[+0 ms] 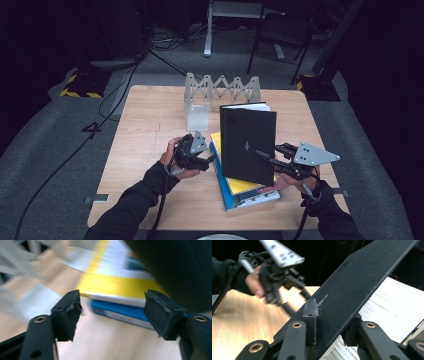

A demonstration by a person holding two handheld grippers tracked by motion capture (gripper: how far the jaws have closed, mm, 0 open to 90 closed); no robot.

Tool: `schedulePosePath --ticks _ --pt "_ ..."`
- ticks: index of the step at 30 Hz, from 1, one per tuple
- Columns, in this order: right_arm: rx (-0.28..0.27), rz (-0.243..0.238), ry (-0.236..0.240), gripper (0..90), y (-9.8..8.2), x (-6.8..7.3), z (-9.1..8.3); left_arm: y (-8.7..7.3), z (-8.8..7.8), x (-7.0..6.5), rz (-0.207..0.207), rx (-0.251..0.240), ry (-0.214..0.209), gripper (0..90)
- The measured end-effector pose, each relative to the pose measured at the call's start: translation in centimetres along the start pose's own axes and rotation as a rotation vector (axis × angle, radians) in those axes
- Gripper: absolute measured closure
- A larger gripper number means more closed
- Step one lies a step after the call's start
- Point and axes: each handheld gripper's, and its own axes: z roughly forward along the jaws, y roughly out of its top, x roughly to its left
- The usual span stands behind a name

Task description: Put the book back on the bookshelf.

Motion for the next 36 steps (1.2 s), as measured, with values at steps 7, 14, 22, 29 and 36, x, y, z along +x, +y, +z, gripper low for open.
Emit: schedulePosePath --ticks 7,14,22,29,36 --pt "-0.008 0.002 -0.012 69.0 -0.1 0.4 -0.2 0.0 0.2 -2.1 -0.008 -0.032 -0.150 23.1" --pt "-0.013 -0.012 -0.013 69.3 -0.2 0.9 -0.5 0.8 2.4 -2.9 0.001 -0.038 -0.243 17.2" --pt "-0.008 -0.037 0.003 69.5 -0.2 1.2 -1.0 2.3 3.3 -2.1 0.018 -0.081 -0.320 10.2" --pt "-0.006 -0.042 0.011 69.4 -0.2 1.2 -1.2 4.3 3.6 0.2 -0.069 -0.195 -0.418 5.2" --pt "-0.003 -0.055 0.000 65.7 -0.3 1.1 -1.8 5.0 3.9 0.7 -0.084 -0.195 -0.440 3.9"
